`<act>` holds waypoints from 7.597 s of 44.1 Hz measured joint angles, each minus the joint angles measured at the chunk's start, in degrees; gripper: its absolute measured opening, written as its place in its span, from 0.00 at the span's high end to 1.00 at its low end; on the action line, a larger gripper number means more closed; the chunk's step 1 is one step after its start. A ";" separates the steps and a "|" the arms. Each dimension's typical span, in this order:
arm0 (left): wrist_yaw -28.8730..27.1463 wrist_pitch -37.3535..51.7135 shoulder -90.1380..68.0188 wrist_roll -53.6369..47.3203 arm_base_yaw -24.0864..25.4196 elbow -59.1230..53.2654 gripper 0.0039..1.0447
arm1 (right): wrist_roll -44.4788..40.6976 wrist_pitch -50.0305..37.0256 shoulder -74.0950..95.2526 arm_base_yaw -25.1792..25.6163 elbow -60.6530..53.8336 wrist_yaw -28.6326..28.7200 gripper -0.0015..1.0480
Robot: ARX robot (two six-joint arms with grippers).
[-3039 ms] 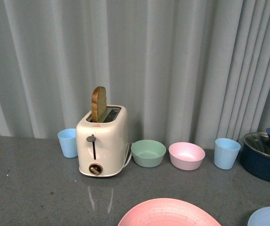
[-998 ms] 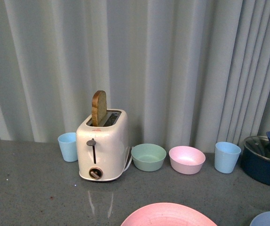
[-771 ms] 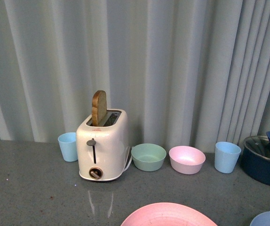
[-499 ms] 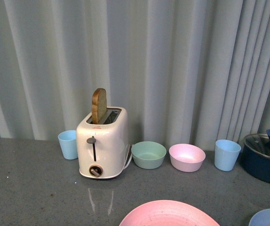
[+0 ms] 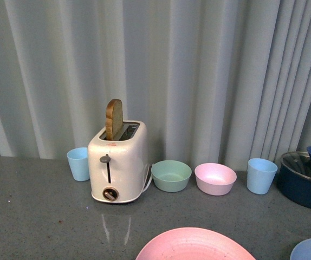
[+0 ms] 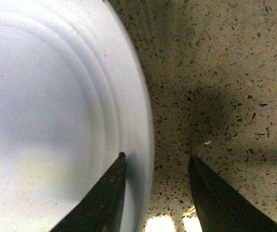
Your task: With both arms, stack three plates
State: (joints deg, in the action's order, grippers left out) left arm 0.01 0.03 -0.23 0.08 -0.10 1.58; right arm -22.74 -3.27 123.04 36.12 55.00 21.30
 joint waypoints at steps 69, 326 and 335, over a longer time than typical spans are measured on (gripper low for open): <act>0.00 0.00 0.00 0.00 0.00 0.00 0.06 | 30.27 -20.41 -21.42 -23.02 -12.20 11.74 0.97; 0.00 0.00 0.04 0.00 0.00 0.00 0.06 | 22.71 3.23 -122.79 -35.95 -54.64 -21.22 0.07; 0.00 0.00 0.04 0.00 0.00 0.00 0.06 | 22.71 3.23 -122.79 -35.95 -54.64 -21.22 0.07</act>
State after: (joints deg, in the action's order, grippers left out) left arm 0.01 0.03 -0.19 0.08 -0.10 1.58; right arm -0.03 -0.03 0.25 0.16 0.36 0.08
